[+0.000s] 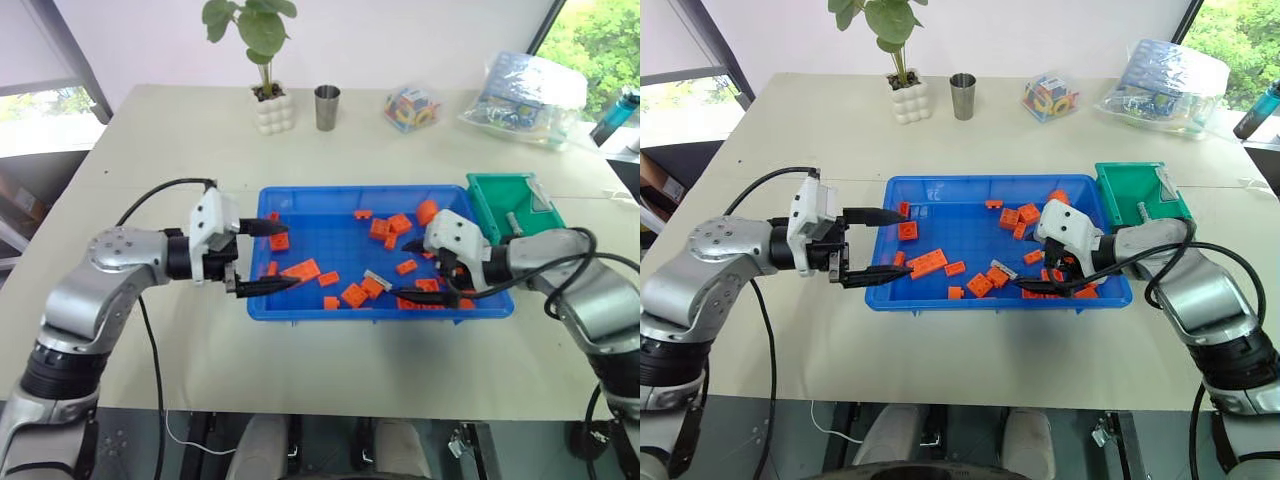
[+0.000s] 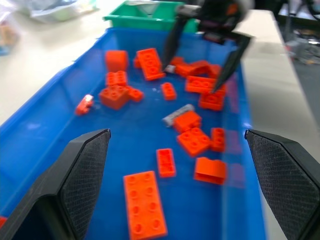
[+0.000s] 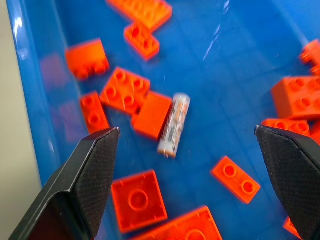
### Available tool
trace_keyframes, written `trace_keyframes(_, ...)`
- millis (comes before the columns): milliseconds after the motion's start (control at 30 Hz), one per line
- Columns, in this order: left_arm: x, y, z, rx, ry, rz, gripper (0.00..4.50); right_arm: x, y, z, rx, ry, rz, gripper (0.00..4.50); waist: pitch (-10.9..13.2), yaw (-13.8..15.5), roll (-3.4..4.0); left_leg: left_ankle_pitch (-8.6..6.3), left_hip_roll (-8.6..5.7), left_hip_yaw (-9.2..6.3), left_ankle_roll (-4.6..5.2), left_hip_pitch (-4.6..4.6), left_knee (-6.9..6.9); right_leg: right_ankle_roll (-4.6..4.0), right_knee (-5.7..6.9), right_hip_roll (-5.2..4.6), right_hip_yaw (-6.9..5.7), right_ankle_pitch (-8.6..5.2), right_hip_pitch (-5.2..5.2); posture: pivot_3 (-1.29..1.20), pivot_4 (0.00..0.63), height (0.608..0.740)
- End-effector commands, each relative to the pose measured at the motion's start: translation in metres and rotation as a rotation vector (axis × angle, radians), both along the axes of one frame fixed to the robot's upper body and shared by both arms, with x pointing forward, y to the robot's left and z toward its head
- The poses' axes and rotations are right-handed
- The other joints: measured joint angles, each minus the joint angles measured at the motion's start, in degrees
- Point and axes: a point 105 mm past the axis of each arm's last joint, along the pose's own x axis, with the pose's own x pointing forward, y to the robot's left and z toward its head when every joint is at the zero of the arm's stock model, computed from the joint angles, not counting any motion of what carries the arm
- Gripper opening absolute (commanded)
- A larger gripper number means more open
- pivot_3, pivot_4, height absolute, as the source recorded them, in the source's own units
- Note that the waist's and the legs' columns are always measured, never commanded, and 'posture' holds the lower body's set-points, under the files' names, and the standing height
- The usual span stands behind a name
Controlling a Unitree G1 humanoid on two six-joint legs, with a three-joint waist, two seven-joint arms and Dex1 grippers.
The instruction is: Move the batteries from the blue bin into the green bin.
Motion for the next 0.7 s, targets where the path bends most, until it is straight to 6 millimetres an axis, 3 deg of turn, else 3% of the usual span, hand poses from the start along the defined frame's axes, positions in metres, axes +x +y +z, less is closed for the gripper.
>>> trace_keyframes(33,-0.008,0.002,0.007,0.009,-0.032,-0.027,4.5,0.009,0.002,0.003,-0.043,-0.033,0.065,4.45,0.0,-0.03,0.0,0.0,0.01,0.0,0.0,0.0,0.0,0.0,0.0,0.01,0.0,0.0,-0.01,0.0,0.15,0.691)
trace_keyframes(500,0.001,0.0,0.006,-0.042,-0.07,0.057,4.5,0.017,0.019,-0.026,-0.092,0.001,0.184,4.45,0.0,0.12,-0.01,0.0,0.01,-0.02,0.0,-0.02,0.03,0.0,0.01,0.01,-0.06,0.0,0.02,0.0,0.15,0.691)
trace_keyframes(600,0.002,-0.001,0.007,-0.051,-0.073,0.064,4.5,0.018,0.021,-0.03,-0.084,-0.002,0.177,3.65,0.0,0.07,-0.01,0.0,0.01,-0.02,0.0,-0.02,0.03,0.0,0.01,0.01,-0.06,0.0,0.0,0.0,0.15,0.691)
trace_keyframes(700,0.002,-0.002,0.009,-0.058,-0.076,0.066,4.5,0.018,0.023,-0.029,-0.068,-0.007,0.174,2.31,0.0,0.04,-0.01,0.0,0.02,-0.02,0.0,-0.02,0.02,0.0,0.01,0.01,-0.06,0.0,0.0,0.0,0.15,0.691)
